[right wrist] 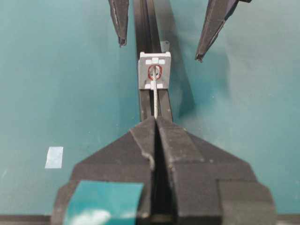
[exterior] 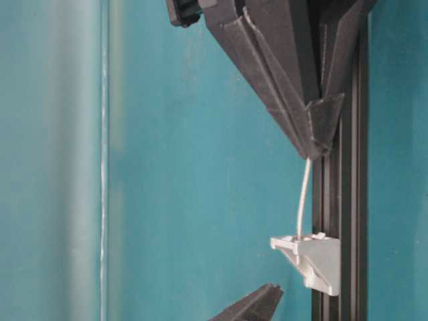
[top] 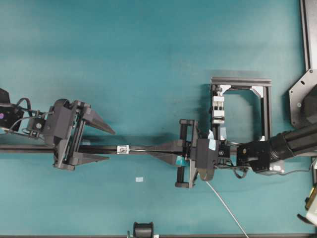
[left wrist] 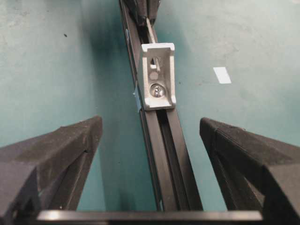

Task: Insert the wire into the hole on the left side and pull it with the left arm.
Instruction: 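Push the wire tip leftward through the clip hole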

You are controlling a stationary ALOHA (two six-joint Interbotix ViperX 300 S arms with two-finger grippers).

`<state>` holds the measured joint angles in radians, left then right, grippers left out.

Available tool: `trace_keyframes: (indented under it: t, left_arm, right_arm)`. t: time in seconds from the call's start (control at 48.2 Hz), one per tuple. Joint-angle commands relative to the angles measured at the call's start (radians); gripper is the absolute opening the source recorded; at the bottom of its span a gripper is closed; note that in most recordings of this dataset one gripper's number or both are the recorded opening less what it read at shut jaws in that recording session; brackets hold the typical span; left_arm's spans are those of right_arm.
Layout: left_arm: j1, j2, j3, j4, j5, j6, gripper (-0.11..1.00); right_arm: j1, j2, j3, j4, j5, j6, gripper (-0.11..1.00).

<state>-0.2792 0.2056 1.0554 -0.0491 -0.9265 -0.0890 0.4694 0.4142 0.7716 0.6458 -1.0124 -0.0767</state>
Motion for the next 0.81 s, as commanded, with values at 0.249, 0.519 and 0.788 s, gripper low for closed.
trace_keyframes:
  t: [0.249, 0.519, 0.788]
  left_arm:
    - [-0.003, -0.02, -0.011, 0.002, -0.006, 0.0, 0.66]
    - [-0.003, -0.048, -0.002, 0.002, -0.006, 0.0, 0.66]
    - [-0.003, -0.051, 0.003, 0.002, -0.006, 0.0, 0.66]
  right_arm:
    - [-0.017, 0.002, -0.029, -0.029, 0.038, 0.002, 0.01]
    - [-0.032, 0.018, -0.063, -0.049, 0.063, 0.002, 0.01]
    - [-0.048, 0.02, -0.081, -0.071, 0.077, 0.002, 0.01]
